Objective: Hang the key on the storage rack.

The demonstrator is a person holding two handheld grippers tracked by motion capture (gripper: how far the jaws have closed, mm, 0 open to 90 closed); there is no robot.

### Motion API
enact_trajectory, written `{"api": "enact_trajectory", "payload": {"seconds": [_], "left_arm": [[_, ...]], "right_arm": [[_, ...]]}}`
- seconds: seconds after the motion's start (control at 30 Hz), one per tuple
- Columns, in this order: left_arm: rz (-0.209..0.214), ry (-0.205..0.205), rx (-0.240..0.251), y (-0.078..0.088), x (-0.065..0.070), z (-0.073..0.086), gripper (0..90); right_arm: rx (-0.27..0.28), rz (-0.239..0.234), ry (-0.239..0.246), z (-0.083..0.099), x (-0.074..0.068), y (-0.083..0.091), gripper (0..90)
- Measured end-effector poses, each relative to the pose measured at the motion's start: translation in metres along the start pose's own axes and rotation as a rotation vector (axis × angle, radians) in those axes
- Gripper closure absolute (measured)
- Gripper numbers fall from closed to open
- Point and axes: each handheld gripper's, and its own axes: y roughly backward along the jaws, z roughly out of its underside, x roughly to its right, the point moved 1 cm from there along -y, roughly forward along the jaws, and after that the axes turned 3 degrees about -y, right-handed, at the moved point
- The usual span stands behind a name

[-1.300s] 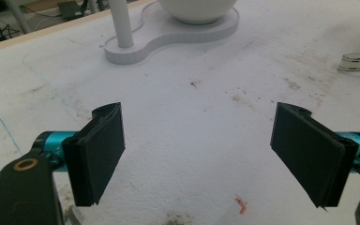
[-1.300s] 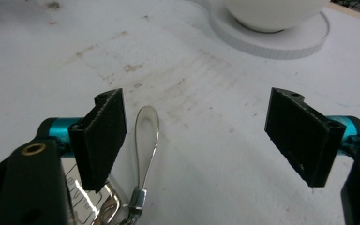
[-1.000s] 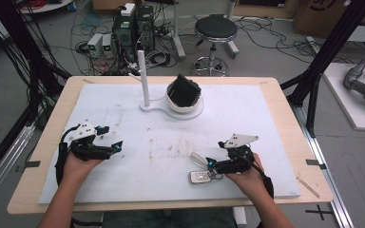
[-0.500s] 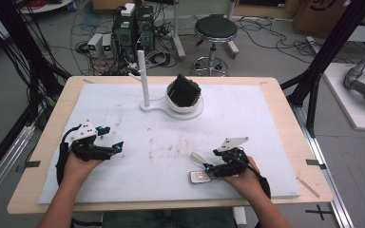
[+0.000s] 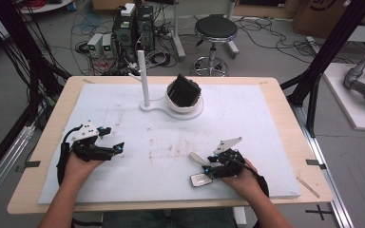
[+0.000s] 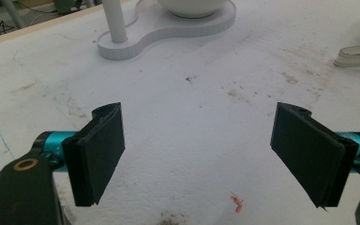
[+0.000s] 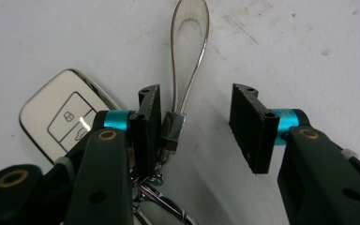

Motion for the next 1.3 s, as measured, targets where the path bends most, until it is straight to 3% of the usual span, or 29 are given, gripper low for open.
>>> {"api": "enact_trajectory", "payload": {"seconds": [0.13,0.2,0.3,0.43,0.53,0.97,1.23,1.3], "left_arm": [[-0.002,-0.001,-0.002,0.000,0.001,0.000,17.9],[-0.003,0.000,-0.001,0.000,0.001,0.000,17.9],[-0.005,-0.002,-0.004,0.000,0.001,0.000,17.9],[-0.006,-0.003,-0.006,0.000,0.001,0.000,17.9],[-0.007,-0.005,-0.007,0.000,0.001,0.000,17.9],[-0.025,0.006,0.010,0.008,-0.002,0.001,17.9],[-0.015,0.011,0.014,0.007,0.000,0.001,17.9],[-0.015,0.010,0.011,0.007,0.000,0.001,17.9]], "right_arm": [[-0.006,0.023,0.024,-0.001,-0.002,0.000,60.9],[-0.008,0.024,0.031,-0.001,-0.003,0.001,72.4],[-0.014,0.014,0.045,-0.002,-0.005,0.001,81.3],[-0.026,0.010,0.056,-0.004,-0.005,0.001,82.4],[-0.006,-0.010,0.036,-0.005,-0.005,0.002,82.7],[0.206,0.005,0.055,-0.036,-0.018,0.030,82.7],[0.286,0.044,0.076,-0.071,-0.015,0.041,82.7],[0.319,0.055,0.084,-0.088,-0.010,0.045,82.7]]}}
